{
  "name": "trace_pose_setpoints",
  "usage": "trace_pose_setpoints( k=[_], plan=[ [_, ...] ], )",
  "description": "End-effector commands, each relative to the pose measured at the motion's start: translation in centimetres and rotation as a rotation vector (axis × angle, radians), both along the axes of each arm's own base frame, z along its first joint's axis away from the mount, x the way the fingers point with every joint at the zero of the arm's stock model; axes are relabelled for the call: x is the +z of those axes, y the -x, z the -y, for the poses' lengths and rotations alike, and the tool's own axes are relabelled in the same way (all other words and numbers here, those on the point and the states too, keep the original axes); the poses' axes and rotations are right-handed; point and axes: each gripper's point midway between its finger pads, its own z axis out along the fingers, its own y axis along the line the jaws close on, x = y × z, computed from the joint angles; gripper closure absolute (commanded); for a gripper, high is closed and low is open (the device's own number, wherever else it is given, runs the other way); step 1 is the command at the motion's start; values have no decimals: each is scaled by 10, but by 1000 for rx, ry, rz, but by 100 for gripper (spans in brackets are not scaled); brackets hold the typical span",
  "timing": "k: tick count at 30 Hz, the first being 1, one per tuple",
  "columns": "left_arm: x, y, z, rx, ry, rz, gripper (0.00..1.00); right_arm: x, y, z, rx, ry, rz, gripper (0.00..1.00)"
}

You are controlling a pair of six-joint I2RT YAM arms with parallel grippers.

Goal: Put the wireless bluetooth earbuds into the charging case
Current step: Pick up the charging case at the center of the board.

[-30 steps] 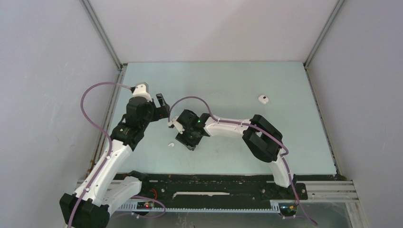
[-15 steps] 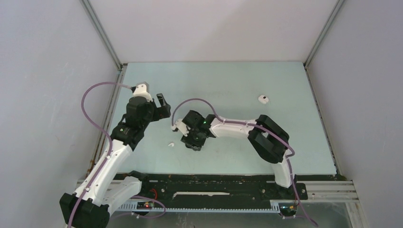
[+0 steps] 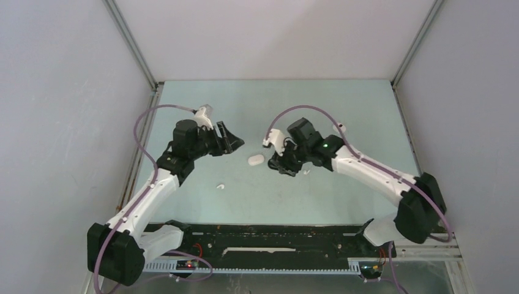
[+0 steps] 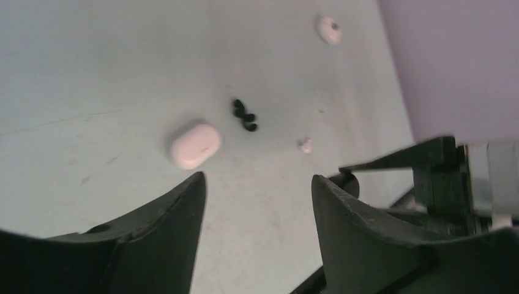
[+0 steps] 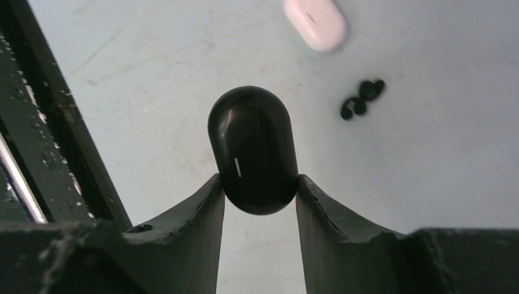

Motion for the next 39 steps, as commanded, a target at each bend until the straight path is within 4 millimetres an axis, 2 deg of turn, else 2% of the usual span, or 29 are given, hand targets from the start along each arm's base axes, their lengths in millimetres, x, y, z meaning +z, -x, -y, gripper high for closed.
trace_pose_setpoints(
  k=[1, 6, 10, 15, 19, 27, 32, 39],
  plan=[
    [29, 30, 52, -268, 303, 0, 33, 26, -8, 25, -40, -65, 91, 77],
    [15, 59, 80, -405, 481, -118, 43, 40, -6, 39, -45, -114, 179, 77],
    [5, 87, 108, -531, 459, -155, 45, 42, -6, 46, -34, -108, 241, 77],
    [2, 103, 127, -621, 453, -174, 48, 41, 0, 45, 26, -95, 300, 77],
    [-3, 104, 136, -629, 462, -204, 52, 43, 9, 40, 69, -117, 299, 77],
    [-1, 106, 157, -680, 502, -221, 54, 39, 16, 37, 105, -119, 306, 77],
    [-1, 99, 163, -663, 512, -227, 54, 37, 21, 34, 127, -119, 298, 77],
    [-6, 97, 169, -671, 520, -254, 62, 34, 22, 33, 132, -115, 290, 76]
  ],
)
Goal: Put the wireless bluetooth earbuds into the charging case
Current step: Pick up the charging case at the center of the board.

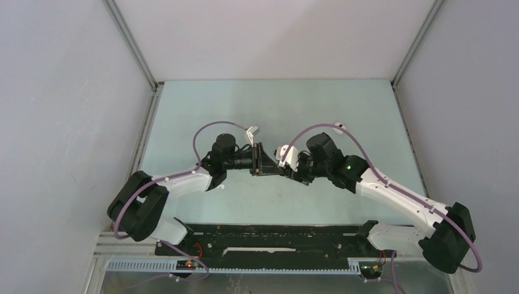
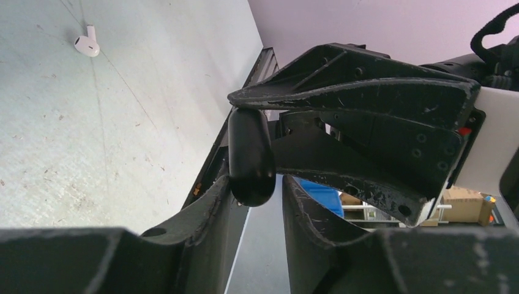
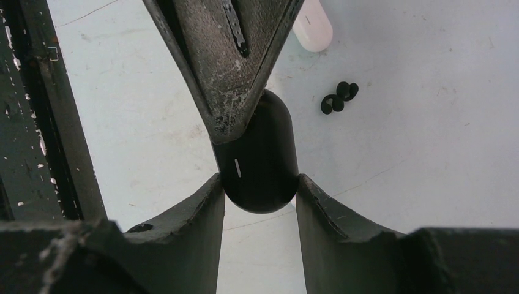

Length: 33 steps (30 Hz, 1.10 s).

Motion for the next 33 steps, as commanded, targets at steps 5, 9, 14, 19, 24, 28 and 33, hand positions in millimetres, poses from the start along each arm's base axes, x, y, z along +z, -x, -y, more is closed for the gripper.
trace_pose_setpoints(
  k=[5, 9, 14, 19, 24, 28, 33],
  plan=[
    [18, -1, 10, -33, 52, 36, 66, 11, 1, -10, 34, -45, 32, 76],
    [13, -1, 12, -40, 44, 24, 65, 12, 2, -12, 42, -51, 32, 74],
    [17, 3, 10, -55, 53, 94, 91, 16, 6, -10, 43, -116, -49, 50],
    [14, 8, 0, -30, 24, 211, 100, 36, 17, -4, 79, -246, -220, 42],
    [-2, 15, -3, -43, -133, 422, 100, 59, 21, 4, 101, -396, -352, 36],
    [-13, 32, 3, -86, -255, 635, 100, 65, 24, 14, 146, -460, -491, 39],
    [-14, 45, 10, -103, -240, 740, 100, 56, 44, 20, 264, -446, -634, 48]
  ],
)
